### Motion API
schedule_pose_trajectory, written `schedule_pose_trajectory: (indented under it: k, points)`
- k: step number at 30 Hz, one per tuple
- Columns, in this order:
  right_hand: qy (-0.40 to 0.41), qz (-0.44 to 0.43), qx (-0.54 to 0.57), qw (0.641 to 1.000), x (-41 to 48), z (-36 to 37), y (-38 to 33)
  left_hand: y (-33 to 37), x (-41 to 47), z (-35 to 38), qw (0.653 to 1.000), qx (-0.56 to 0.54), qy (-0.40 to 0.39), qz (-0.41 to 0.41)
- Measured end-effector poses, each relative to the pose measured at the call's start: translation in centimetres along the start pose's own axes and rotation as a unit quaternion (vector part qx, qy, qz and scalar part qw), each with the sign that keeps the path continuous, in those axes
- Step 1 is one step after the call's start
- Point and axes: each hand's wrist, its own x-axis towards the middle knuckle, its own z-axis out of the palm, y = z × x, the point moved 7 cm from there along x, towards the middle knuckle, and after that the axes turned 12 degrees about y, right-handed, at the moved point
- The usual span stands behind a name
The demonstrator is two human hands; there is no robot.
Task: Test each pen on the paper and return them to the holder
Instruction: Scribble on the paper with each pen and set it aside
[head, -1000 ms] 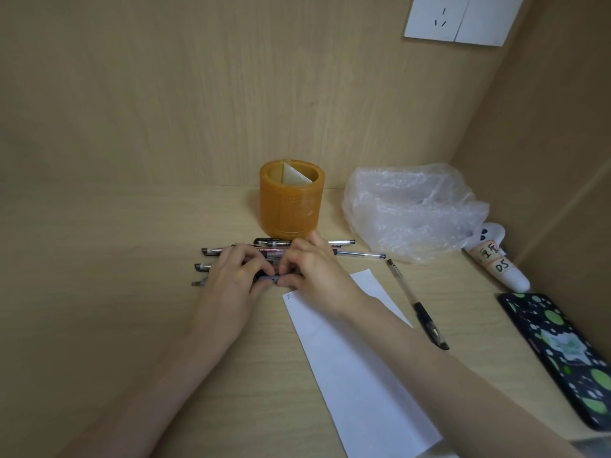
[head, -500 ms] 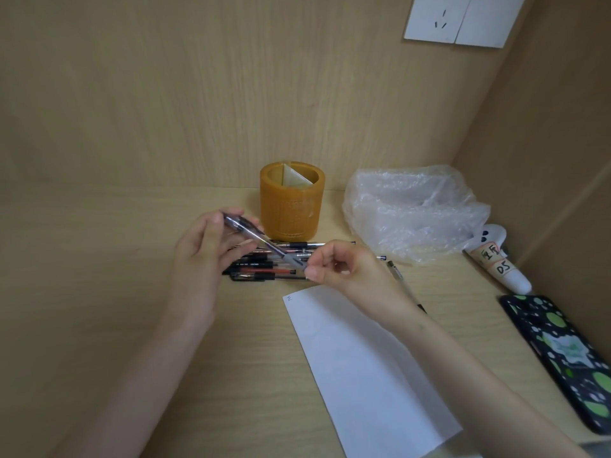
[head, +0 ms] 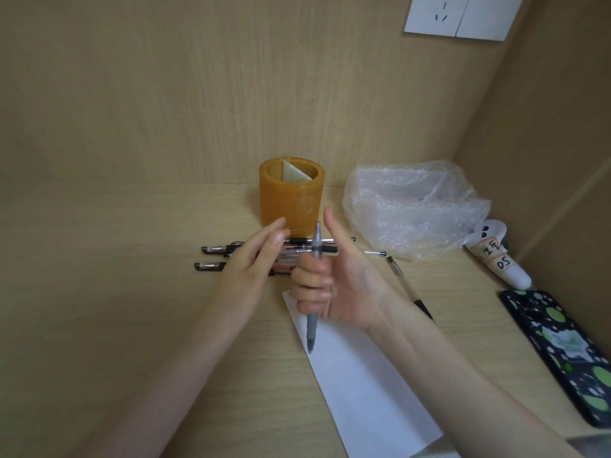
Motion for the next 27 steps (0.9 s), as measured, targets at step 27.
schedule_pose_trajectory:
  k: [27]
  points:
    - [0.205, -0.222, -0.083, 0.950, 1.7, -4.9, -2.3, -3.4, -5.7, 1.1, 0.893, 0.296, -0.183, 0.284]
